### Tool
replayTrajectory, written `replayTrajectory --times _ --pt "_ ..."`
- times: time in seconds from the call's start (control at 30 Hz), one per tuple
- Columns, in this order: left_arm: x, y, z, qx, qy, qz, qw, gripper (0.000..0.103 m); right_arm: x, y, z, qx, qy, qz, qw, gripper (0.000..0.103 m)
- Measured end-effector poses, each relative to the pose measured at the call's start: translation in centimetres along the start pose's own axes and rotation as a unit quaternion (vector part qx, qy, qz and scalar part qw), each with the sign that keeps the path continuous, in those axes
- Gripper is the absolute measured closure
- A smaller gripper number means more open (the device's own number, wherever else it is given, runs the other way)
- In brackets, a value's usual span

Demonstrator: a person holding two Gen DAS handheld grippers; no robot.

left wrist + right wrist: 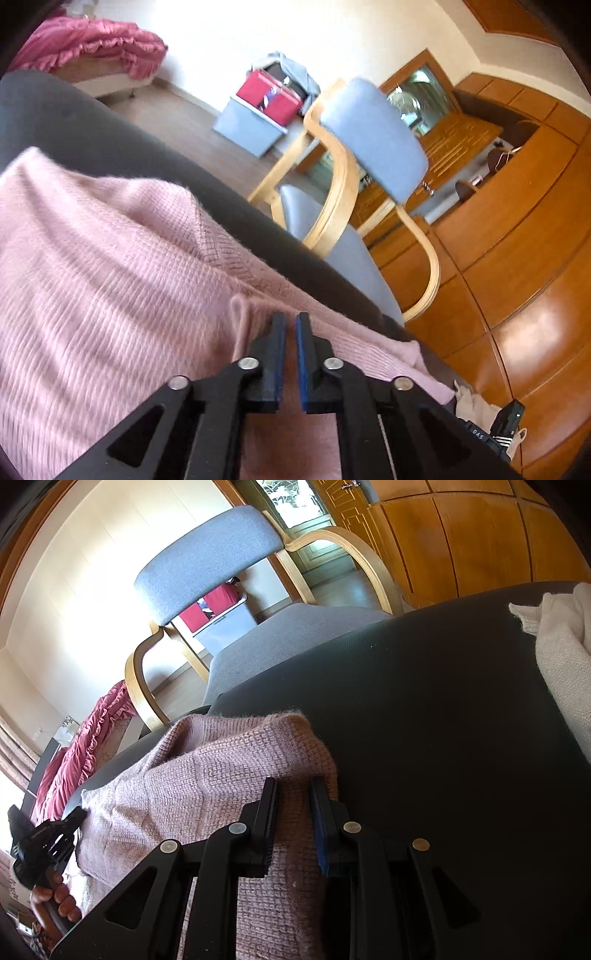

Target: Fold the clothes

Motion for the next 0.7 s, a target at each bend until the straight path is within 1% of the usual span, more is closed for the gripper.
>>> replayTrajectory --times 0.1,0.13,0.2,0.23,0.27,0.3,0.37,0.4,0.47,0.7 --pt "-0.5 -3.4 -2.0 0.032 0.017 -0.044 0.9984 0.091 0.0 0.0 0.0 0.000 0.000 -0.001 1.000 0.083" --pt "-0.2 -4.7 -2.7 0.048 0.031 -0.058 0.9967 0.091 0.0 0.0 0.0 0.000 0.000 0.000 1.000 0.083" --pt "0.9 -6.6 -4.1 0.083 0.062 -0.065 0.9925 0.090 0.1 -0.1 0.1 0.002 0.000 0.002 1.000 0.083" --pt "1.6 -7.1 -4.7 0.099 0.076 -0.060 0.9904 0.090 0.1 -0.1 0.1 0.004 0.000 0.004 1.000 0.083" --pt "2.2 -7.2 -5.2 0.110 0.091 -0.043 0.9888 0.090 0.1 -0.2 0.1 0.005 0.000 0.005 1.000 0.083" --pt "2.7 -6.8 -5.6 0.116 0.106 -0.025 0.9872 0.092 0.1 -0.2 0.1 0.006 0.001 0.006 1.000 0.083" --pt "2.7 -5.7 -5.8 0.111 0.118 -0.028 0.9865 0.094 0.1 -0.2 0.1 0.006 0.001 0.007 1.000 0.083" --pt "2.5 -5.2 -5.8 0.104 0.120 -0.032 0.9868 0.098 0.2 -0.2 0.2 0.007 0.001 0.007 1.000 0.083" --pt "1.8 -3.6 -5.5 0.091 0.130 -0.032 0.9868 0.102 0.2 -0.3 0.2 0.007 0.001 0.008 1.000 0.083" --pt "-1.8 0.6 -4.2 0.064 0.117 -0.022 0.9908 0.102 0.1 -0.3 0.1 0.008 0.001 0.010 1.000 0.083"
Point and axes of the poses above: each gripper's, at about its wrist camera, not at the fingertips, and x roughly the way its jaws point, y to its left, z to its top, the point moved 3 cm from there along x, roughly the way its jaws point
